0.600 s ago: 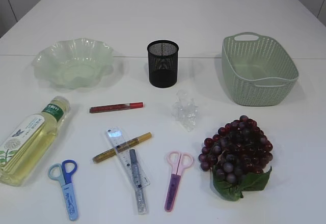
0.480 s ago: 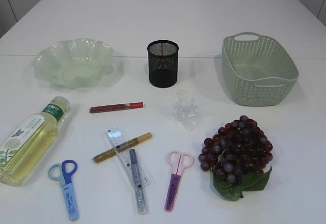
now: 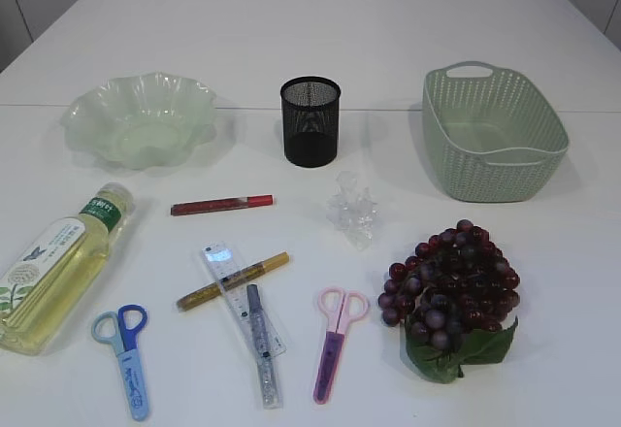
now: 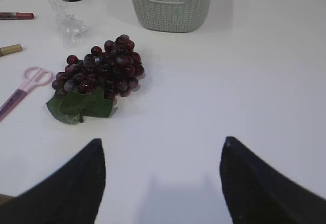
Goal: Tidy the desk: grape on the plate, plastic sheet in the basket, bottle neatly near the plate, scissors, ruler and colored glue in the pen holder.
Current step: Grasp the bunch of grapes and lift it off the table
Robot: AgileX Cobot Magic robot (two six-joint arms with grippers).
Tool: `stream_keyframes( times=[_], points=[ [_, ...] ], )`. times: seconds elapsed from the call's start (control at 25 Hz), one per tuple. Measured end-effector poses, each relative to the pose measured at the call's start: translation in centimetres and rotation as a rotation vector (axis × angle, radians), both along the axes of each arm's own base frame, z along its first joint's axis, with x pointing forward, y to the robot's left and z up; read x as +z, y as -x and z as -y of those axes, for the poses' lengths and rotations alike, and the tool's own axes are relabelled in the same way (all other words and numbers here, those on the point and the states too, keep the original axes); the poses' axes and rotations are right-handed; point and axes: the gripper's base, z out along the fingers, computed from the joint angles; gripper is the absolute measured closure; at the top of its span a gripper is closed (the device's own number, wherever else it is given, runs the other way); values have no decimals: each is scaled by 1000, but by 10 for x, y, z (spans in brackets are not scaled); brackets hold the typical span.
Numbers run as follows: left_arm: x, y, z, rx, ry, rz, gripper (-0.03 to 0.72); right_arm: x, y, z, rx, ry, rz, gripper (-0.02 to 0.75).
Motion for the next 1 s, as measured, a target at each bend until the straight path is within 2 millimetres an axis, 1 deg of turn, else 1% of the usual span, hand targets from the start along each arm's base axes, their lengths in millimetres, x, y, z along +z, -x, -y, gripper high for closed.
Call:
stream_keyframes(
  times=[0.68,0.88,1.0],
  points=[
    [0,0,0,0,0,0,253,0,0,-1,4,-6,-1,195],
    [0,0,0,0,0,0,253,1,1,-4,-15,-115,-12,195],
    [0,0,0,0,0,0,253,9,2,-7,-13,-184,-11,195]
  ],
)
